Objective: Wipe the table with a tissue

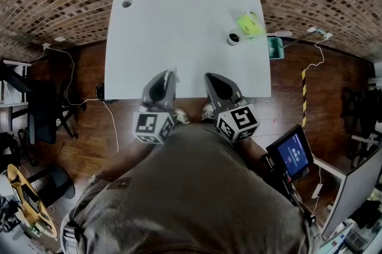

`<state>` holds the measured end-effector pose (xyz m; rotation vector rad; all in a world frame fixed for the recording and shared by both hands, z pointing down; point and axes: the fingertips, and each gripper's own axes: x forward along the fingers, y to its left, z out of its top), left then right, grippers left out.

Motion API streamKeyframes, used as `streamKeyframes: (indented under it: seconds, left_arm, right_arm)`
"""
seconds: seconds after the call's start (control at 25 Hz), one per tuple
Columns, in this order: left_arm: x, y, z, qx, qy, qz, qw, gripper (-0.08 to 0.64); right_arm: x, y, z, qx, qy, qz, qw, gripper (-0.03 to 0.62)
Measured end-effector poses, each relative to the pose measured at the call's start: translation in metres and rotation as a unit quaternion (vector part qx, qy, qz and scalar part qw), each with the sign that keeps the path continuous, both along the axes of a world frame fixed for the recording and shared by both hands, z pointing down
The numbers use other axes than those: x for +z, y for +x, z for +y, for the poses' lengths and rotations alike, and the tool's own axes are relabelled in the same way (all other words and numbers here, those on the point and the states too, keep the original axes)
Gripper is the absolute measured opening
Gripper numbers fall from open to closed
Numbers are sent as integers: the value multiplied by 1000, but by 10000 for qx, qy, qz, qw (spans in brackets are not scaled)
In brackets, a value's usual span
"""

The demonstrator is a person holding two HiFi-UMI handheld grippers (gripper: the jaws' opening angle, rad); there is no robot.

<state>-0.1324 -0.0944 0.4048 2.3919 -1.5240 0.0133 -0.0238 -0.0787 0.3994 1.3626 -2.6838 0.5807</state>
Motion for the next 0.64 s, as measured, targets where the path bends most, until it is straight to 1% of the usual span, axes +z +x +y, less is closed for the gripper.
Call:
streamKeyframes:
  seconds: [0.64]
  left_arm:
    - [-2,-2,-6,75,-55,24,10000,38]
  right_arm:
    - [-1,-6,-3,-14,-1,23,10000,11]
